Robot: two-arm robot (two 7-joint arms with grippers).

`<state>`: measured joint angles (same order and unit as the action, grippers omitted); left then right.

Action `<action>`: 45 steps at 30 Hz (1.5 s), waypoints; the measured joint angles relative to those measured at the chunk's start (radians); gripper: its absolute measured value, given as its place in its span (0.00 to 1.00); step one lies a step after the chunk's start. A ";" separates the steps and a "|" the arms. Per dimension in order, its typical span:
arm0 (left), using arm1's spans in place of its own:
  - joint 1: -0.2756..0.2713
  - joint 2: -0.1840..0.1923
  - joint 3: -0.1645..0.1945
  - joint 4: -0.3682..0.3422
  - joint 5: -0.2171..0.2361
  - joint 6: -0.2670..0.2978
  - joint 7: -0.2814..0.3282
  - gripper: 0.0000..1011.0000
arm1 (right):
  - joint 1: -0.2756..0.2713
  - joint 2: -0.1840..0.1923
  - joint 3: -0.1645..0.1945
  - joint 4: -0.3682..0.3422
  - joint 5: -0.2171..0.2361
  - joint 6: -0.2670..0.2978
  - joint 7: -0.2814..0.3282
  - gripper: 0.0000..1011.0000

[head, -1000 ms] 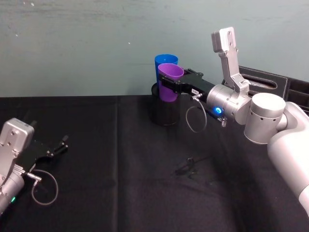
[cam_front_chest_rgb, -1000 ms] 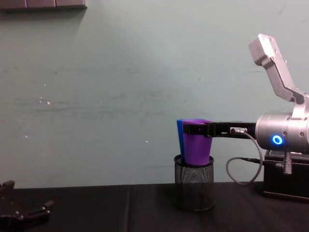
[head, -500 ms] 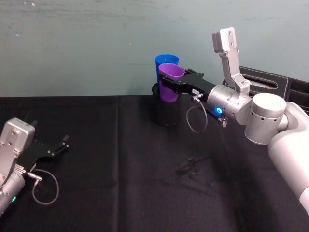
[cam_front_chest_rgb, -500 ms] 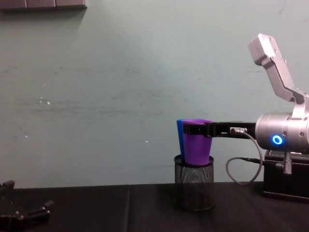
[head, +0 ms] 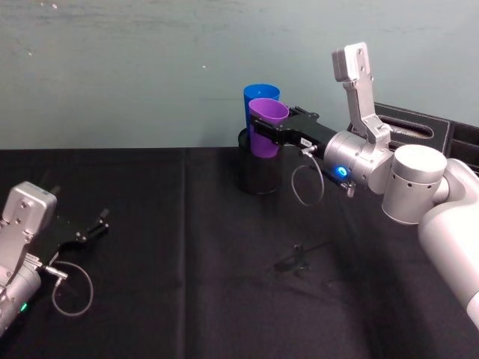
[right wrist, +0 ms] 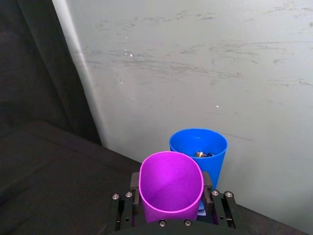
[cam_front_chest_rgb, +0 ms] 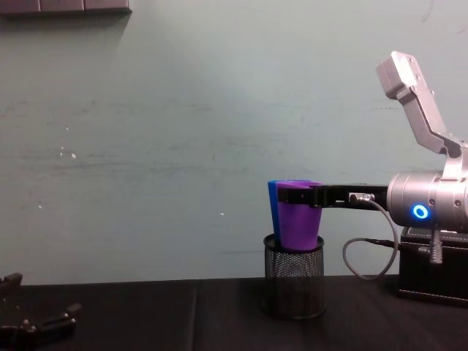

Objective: Pick up one cup with a gripper and tap it against the other cup.

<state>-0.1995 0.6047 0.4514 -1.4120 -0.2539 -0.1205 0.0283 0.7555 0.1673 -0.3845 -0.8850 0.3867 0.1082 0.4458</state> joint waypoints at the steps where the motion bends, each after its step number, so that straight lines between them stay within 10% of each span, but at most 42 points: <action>1: 0.000 0.000 0.000 0.000 0.000 0.000 0.000 0.99 | 0.000 0.000 0.000 0.000 0.000 0.000 0.000 0.70; 45: 0.000 0.000 0.000 0.000 0.000 0.000 0.000 0.99 | -0.011 0.003 0.001 -0.017 0.000 -0.002 0.000 0.70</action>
<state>-0.1996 0.6047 0.4513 -1.4120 -0.2539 -0.1205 0.0283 0.7446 0.1700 -0.3839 -0.9018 0.3867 0.1063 0.4462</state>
